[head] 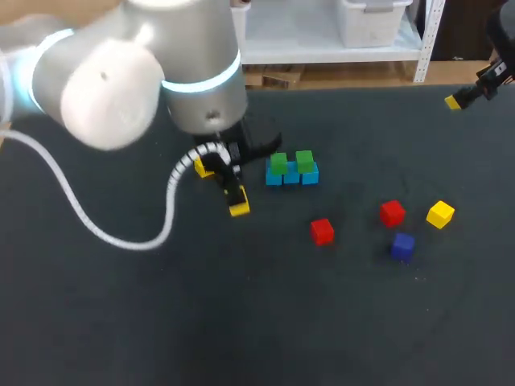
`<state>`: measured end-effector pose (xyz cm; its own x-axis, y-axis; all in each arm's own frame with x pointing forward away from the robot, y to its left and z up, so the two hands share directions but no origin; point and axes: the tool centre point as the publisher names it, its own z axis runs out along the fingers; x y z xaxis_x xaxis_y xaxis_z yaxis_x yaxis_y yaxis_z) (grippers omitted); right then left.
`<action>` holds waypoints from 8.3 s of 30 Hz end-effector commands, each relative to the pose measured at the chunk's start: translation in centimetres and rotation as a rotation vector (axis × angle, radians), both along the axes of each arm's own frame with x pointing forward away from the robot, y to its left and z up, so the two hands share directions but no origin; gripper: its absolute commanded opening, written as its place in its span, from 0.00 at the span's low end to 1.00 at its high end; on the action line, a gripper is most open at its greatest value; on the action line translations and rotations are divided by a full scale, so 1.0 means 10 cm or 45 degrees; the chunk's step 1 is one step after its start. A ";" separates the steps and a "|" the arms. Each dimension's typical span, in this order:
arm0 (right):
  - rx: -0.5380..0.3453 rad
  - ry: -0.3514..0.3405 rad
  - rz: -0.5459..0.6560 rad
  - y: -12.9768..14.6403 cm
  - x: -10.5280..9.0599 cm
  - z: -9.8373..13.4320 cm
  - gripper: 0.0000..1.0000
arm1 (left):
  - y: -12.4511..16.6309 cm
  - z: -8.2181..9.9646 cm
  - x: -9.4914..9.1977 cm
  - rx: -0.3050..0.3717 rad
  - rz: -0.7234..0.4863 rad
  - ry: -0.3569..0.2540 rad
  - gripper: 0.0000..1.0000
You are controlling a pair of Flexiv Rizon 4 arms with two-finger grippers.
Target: Place the blue cubes, place green cubes on the blue cubes, place the yellow cubes on the green cubes, then place the red cubes on the yellow cubes, and place purple cube on the red cubes.
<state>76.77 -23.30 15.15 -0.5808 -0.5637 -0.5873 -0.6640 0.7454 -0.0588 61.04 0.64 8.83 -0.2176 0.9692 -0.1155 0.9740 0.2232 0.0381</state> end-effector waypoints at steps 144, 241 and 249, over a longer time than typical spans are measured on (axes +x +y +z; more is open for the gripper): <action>0.003 0.003 0.004 0.00 0.01 0.00 1.00 | -0.93 -0.31 1.39 0.109 -0.194 0.028 0.44; 0.003 0.003 0.004 0.00 0.01 0.00 1.00 | 0.63 -0.84 1.45 0.070 0.296 0.077 1.00; 0.003 0.003 0.004 0.00 0.01 0.00 1.00 | 0.65 -0.85 1.48 0.071 0.307 0.087 1.00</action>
<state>76.77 -23.30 15.15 -0.5809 -0.5637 -0.5873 -0.6640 0.7454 -0.0587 75.43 7.24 0.29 -0.4492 0.8922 -0.0469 0.8931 0.4498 0.0009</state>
